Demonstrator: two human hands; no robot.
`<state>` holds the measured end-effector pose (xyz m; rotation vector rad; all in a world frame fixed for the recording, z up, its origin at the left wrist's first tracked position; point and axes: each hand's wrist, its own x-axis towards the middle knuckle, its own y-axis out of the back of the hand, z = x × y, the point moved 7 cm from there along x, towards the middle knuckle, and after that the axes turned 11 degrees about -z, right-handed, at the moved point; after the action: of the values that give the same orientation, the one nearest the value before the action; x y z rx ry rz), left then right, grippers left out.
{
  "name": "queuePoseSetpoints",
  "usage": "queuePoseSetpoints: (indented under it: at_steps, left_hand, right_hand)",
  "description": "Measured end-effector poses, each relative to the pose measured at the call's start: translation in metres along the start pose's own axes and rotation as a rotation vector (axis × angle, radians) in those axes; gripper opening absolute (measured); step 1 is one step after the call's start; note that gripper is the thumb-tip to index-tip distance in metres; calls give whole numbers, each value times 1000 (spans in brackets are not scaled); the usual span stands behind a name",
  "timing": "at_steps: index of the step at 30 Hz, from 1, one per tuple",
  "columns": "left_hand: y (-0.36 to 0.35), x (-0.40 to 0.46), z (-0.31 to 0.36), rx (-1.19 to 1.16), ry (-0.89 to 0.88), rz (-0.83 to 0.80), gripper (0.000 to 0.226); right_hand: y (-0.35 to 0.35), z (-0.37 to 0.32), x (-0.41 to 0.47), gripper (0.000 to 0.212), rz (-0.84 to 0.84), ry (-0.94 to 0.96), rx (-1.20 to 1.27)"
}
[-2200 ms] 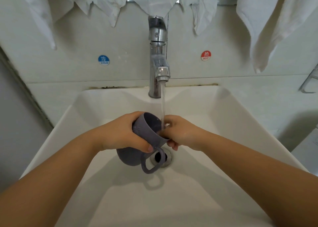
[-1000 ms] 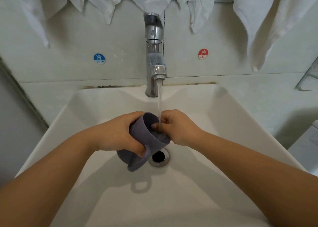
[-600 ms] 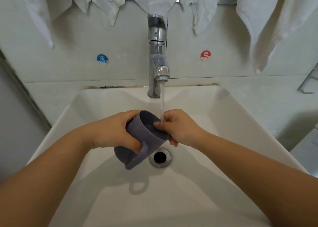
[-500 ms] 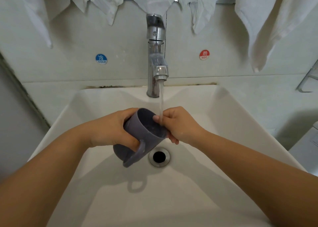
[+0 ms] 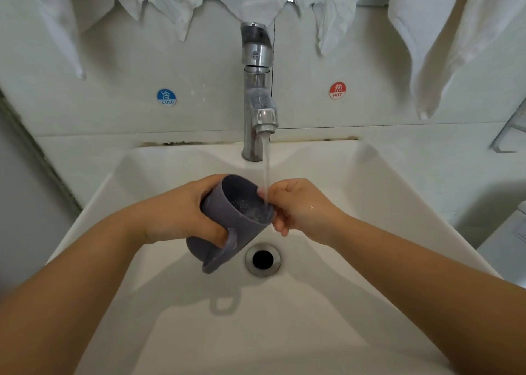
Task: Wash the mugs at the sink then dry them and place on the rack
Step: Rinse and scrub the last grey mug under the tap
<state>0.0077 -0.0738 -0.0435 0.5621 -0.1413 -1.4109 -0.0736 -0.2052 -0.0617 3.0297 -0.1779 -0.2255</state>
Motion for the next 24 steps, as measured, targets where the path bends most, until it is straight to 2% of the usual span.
queuePoseSetpoints:
  at_steps: [3, 5, 8, 11, 13, 16, 20, 23, 24]
  left_hand:
    - [7, -4, -1, -9, -2, 35, 78]
    - [8, -5, -3, 14, 7, 45, 79]
    - [1, -1, -2, 66, 19, 16, 77]
    - [-5, 3, -4, 89, 31, 1, 75]
    - [-6, 4, -4, 84, 32, 9, 75]
    - [-4, 4, -2, 43, 11, 29, 76]
    - [-9, 5, -1, 73, 28, -11, 76]
    - [-15, 5, -2, 44, 47, -55, 78]
    - [-16, 6, -2, 29, 50, -70, 78]
  right_hand:
    - [-11, 5, 0, 13, -168, -56, 248]
    - [-13, 9, 0, 14, -221, -105, 284]
    - [-6, 11, 1, 14, -138, -132, 20]
    - [-2, 5, 2, 28, 5, -121, -354]
    - [-1, 1, 4, 39, 83, -89, -508]
    - [3, -4, 6, 47, 148, -38, -586]
    - [-9, -7, 4, 13, 67, -28, -674]
    - [-8, -10, 5, 15, 96, -7, -713]
    - [-6, -11, 5, 21, 109, -7, -695]
